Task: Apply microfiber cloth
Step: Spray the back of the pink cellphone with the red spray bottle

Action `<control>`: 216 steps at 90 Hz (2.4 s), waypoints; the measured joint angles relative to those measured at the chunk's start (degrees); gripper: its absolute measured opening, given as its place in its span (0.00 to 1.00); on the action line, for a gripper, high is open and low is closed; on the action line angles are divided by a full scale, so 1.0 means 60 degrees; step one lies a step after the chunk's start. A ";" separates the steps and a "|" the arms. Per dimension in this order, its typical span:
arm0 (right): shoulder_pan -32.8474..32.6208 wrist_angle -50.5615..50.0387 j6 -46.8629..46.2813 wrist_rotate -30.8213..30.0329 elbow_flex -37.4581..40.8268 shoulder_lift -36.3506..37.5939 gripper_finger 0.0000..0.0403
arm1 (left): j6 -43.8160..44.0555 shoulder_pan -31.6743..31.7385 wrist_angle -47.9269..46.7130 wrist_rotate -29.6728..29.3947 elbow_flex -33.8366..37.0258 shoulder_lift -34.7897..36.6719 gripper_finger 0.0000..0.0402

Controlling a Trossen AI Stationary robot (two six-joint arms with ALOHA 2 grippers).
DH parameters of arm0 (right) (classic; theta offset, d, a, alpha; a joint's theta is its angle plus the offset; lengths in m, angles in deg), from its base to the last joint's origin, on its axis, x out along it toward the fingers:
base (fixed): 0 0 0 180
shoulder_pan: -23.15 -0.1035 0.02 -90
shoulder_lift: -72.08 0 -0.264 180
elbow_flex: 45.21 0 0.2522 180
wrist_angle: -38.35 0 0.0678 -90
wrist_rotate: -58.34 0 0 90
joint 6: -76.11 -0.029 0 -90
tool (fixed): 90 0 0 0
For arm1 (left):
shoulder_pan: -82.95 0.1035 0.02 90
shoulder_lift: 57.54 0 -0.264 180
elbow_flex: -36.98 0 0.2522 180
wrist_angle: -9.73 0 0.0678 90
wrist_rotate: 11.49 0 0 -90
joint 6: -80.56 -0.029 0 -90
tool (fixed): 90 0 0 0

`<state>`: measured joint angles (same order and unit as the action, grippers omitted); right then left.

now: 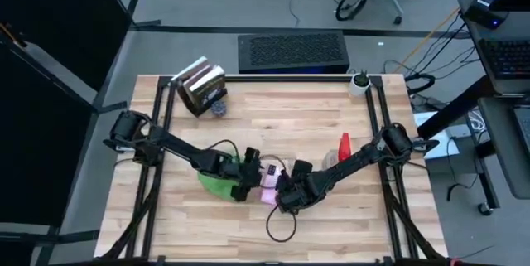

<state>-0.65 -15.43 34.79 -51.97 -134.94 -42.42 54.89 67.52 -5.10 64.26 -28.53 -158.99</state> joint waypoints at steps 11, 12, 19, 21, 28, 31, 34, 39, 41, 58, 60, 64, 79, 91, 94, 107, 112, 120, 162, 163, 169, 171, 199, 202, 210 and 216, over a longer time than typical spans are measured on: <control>-0.0010 0.0219 -0.0155 0.0108 0.0000 0.0000 0.56 | -0.0871 -0.0014 -0.0021 -0.0014 0.0004 -0.0185 0.58; -0.0012 0.0227 -0.0157 0.0116 0.0000 0.0000 0.56 | -0.0872 -0.0014 -0.0011 -0.0014 0.0003 -0.0187 0.58; -0.0018 0.0223 -0.0183 0.0134 -0.0004 0.0007 0.56 | -0.0647 -0.0007 0.0058 -0.0020 -0.0002 -0.0185 0.58; -0.0017 0.0213 -0.0184 0.0132 -0.0004 0.0007 0.56 | -0.0301 -0.0007 0.0050 -0.0018 -0.0003 -0.0185 0.58; -0.0010 0.0065 -0.0217 0.0134 -0.0007 0.0007 0.56 | 0.1896 0.0009 0.0017 -0.0003 -0.0003 -0.0178 0.58; -0.0007 -0.0044 -0.0252 0.0130 -0.0007 0.0011 0.56 | 0.3045 0.0055 -0.0019 0.0138 -0.0003 -0.0129 0.58; -0.0008 -0.0167 -0.0279 0.0132 -0.0007 0.0011 0.56 | 0.4191 0.0141 -0.0085 0.0456 0.0000 -0.0051 0.58; -0.0010 -0.0355 -0.0290 0.0134 -0.0007 0.0011 0.56 | 0.6063 0.0286 -0.0012 0.1133 0.0000 0.0036 0.58; -0.0010 -0.0399 -0.0278 0.0131 -0.0007 0.0011 0.56 | 0.6765 0.0338 0.0041 0.1407 -0.0005 0.0046 0.58; -0.0083 -0.0238 0.0796 -0.0597 -0.0011 0.0011 0.56 | 1.0756 0.0423 0.0441 0.2394 -0.0011 0.0044 0.58; -0.0102 -0.0211 0.0985 -0.0731 -0.0011 -0.0001 0.56 | 1.1030 0.0429 0.0425 0.2394 -0.0011 0.0044 0.58; -0.0109 -0.0111 0.1380 -0.0984 -0.0015 -0.0032 0.56 | 1.1530 0.0451 0.0360 0.2390 -0.0011 0.0044 0.58; -0.0080 0.0834 0.2477 -0.1389 0.0268 -0.0080 0.56 | 1.2998 0.0525 0.0482 0.2372 -0.0011 -0.0102 0.58; 0.0028 0.1524 0.2561 -0.1390 0.0805 -0.0049 0.56 | 1.3867 0.0580 0.0897 0.2524 0.0000 -0.0590 0.58; 0.0034 0.1615 0.2563 -0.1435 0.0891 -0.0044 0.56 | 1.3943 0.0594 0.1031 0.2642 -0.0003 -0.0675 0.58; 0.0044 0.1764 0.2804 -0.1453 0.0964 -0.0040 0.56 | 1.4417 0.0627 0.1274 0.2711 -0.0038 -0.1084 0.58; 0.0044 0.1926 0.3046 -0.1490 0.0987 -0.0044 0.56 | 1.4473 0.0631 0.1418 0.2747 -0.0047 -0.1252 0.58; 0.0052 0.2157 0.3401 -0.1572 0.1016 -0.0051 0.56 | 1.4674 0.0655 0.1700 0.2916 -0.0043 -0.1460 0.58; 0.0197 0.3263 0.3031 -0.1973 0.1508 -0.0078 0.56 | 1.4116 0.0631 0.3505 0.4059 -0.0021 -0.1777 0.58; 0.0197 0.3272 0.3038 -0.1982 0.1508 -0.0080 0.56 | 1.4111 0.0631 0.3505 0.4059 -0.0021 -0.1777 0.58; 0.0200 0.3277 0.3111 -0.1989 0.1512 -0.0080 0.56 | 1.3915 0.0622 0.3469 0.4053 -0.0021 -0.1777 0.56; 0.0201 0.3268 0.3134 -0.1986 0.1512 -0.0080 0.56 | 1.3838 0.0612 0.3447 0.4051 -0.0025 -0.1777 0.55; 0.0188 0.2847 0.3219 -0.1826 0.1581 0.0497 0.56 | 1.3329 0.0623 0.3247 0.3939 0.0002 -0.1720 0.08; 0.0166 0.2809 0.3174 -0.1755 0.1581 0.0672 0.56 | 1.3155 0.0621 0.3245 0.3889 0.0004 -0.1707 0.07; 0.0071 0.2561 0.3012 -0.1647 0.1581 0.1241 0.56 | 1.2399 0.0561 0.3306 0.3760 0.0002 -0.1660 0.07; 0.0028 0.2458 0.2852 -0.1634 0.1578 0.1841 0.56 | 1.1791 0.0490 0.3313 0.3690 -0.0007 -0.1536 0.07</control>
<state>-0.48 -0.68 51.90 -61.78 -125.47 -31.37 125.64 70.47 14.78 86.41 -28.57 -168.21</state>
